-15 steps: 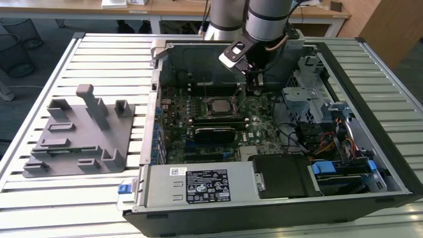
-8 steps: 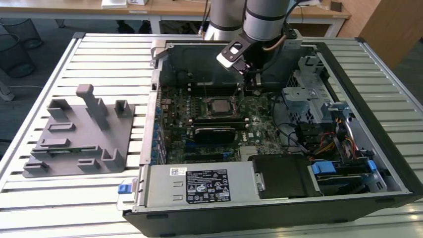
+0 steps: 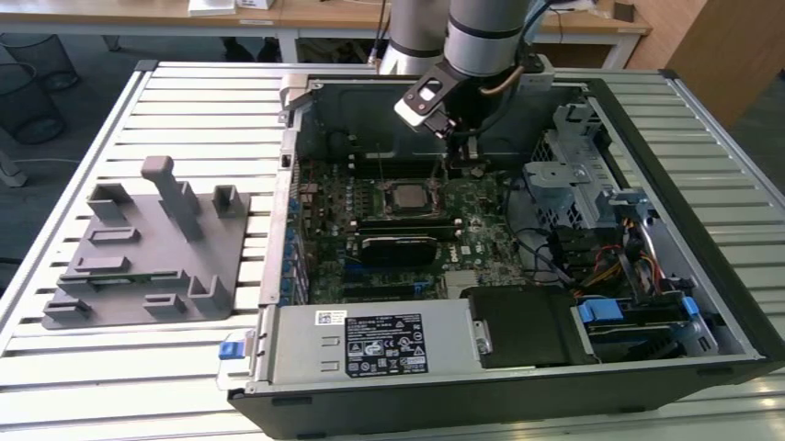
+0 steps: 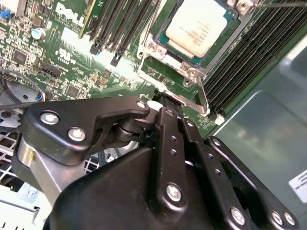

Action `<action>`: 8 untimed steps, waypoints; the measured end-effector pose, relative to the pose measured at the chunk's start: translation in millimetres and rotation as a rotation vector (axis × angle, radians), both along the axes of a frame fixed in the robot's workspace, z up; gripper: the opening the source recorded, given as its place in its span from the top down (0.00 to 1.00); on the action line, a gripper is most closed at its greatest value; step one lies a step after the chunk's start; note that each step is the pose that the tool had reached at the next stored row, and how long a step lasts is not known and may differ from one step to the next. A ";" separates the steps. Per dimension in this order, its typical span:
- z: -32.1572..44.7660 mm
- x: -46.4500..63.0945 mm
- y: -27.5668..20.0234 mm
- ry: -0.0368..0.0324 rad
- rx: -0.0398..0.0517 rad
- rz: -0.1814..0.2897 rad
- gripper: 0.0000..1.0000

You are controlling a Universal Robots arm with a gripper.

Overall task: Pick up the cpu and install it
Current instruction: 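Close the cpu cover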

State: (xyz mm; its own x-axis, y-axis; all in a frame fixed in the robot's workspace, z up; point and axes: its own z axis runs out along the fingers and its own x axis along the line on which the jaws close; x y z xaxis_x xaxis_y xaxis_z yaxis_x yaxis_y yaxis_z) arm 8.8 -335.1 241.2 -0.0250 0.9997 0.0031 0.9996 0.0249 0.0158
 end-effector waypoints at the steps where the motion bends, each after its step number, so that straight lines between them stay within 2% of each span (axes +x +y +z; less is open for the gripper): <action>1: -0.3 -1.4 0.0 0.0000 0.0000 0.000 0.89; 8: -2.1 -10.6 0.0 0.0000 -0.0001 0.000 0.89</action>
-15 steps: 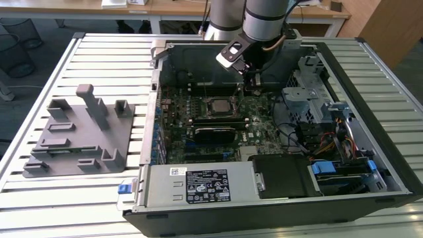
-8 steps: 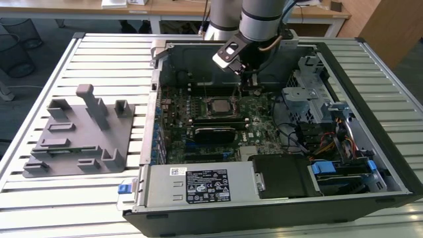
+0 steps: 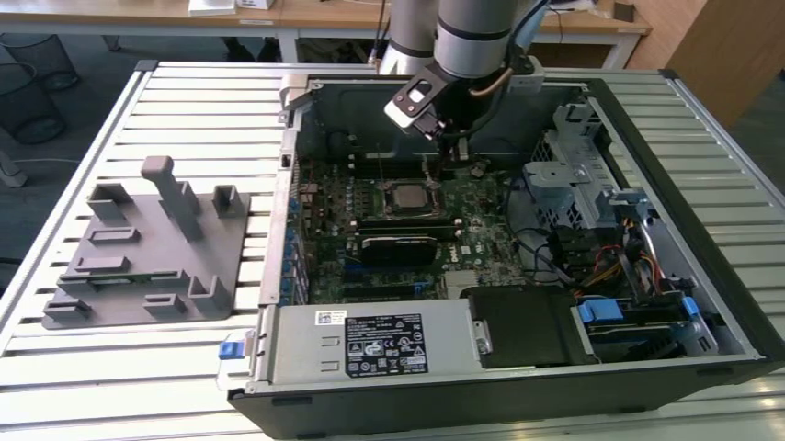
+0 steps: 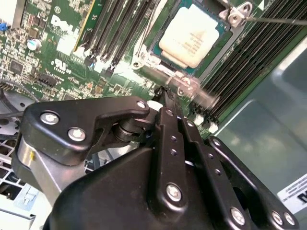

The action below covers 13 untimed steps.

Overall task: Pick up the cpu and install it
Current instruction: 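Close the cpu cover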

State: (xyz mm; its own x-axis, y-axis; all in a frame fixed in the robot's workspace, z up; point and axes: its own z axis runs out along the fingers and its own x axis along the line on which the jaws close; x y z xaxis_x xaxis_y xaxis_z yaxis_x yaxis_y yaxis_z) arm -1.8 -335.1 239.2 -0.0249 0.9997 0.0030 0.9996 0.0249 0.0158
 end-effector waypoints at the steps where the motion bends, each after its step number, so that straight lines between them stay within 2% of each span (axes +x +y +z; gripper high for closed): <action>1: -0.2 -1.0 0.0 0.0001 0.0000 0.000 0.89; 7: -1.0 -2.4 0.0 -0.0002 0.0001 0.000 0.89; 13: -5.3 -20.2 0.0 -0.0001 0.0000 0.001 0.89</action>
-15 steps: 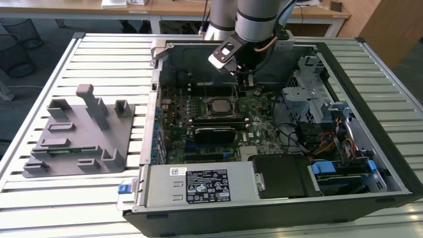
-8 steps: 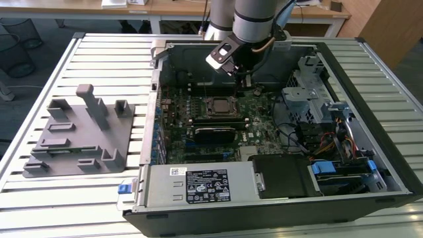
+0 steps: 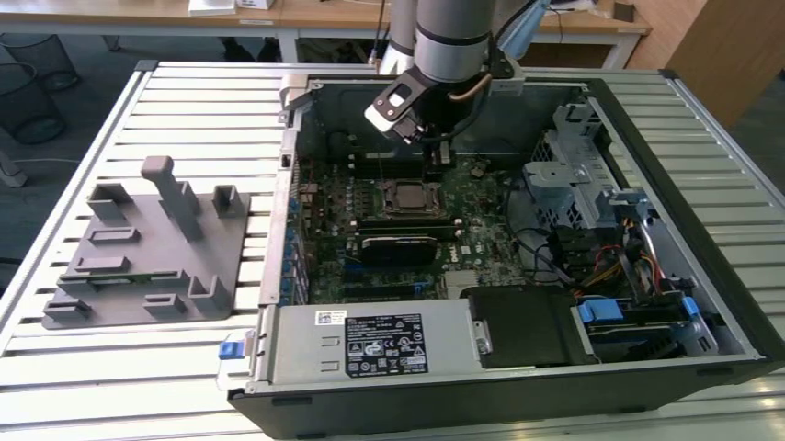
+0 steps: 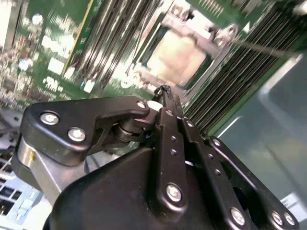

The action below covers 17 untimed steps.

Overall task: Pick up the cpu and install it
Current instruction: 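Close the cpu cover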

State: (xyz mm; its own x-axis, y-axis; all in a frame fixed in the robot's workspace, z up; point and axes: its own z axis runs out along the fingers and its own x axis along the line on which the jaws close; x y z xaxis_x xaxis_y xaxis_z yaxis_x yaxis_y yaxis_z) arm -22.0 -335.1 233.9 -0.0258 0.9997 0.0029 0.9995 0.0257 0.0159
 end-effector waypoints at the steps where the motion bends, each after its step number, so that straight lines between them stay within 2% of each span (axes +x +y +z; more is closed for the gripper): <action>1: -0.5 -3.5 -0.1 0.0000 -0.0002 0.000 0.89; 7: -3.2 -18.6 -0.5 -0.0001 0.0001 0.002 0.89; 17: -3.5 -19.0 -0.5 -0.0001 0.0001 0.003 0.89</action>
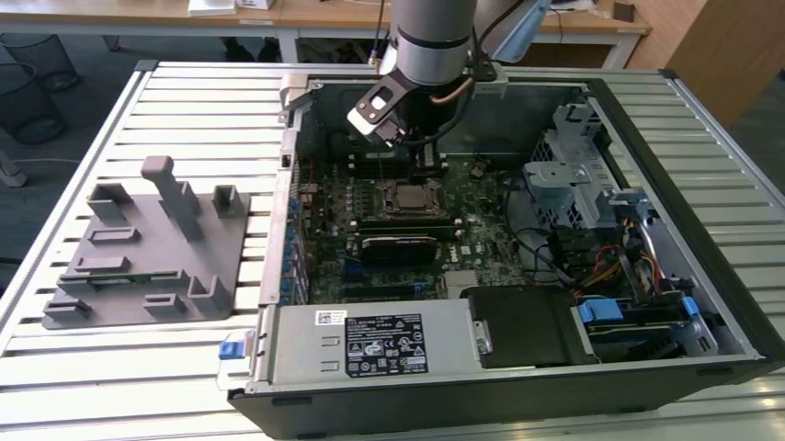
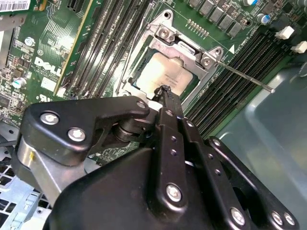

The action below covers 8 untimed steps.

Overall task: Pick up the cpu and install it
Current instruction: 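Close the cpu cover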

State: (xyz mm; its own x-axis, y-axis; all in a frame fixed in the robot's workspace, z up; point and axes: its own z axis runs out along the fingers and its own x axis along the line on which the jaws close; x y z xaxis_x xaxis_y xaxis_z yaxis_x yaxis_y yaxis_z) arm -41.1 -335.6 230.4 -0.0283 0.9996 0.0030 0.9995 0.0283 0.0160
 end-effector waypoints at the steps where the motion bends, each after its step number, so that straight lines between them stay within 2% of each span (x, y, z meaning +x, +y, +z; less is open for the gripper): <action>1: -0.1 -0.6 0.0 0.0000 0.0001 0.000 0.89; 8: -5.0 -9.6 -0.8 0.0000 0.0001 0.000 0.89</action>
State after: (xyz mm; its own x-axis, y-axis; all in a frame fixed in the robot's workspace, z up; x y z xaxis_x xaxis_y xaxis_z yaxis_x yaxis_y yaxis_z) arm -50.7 -336.4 225.4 -0.0283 0.9996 0.0031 0.9995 0.0283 0.0160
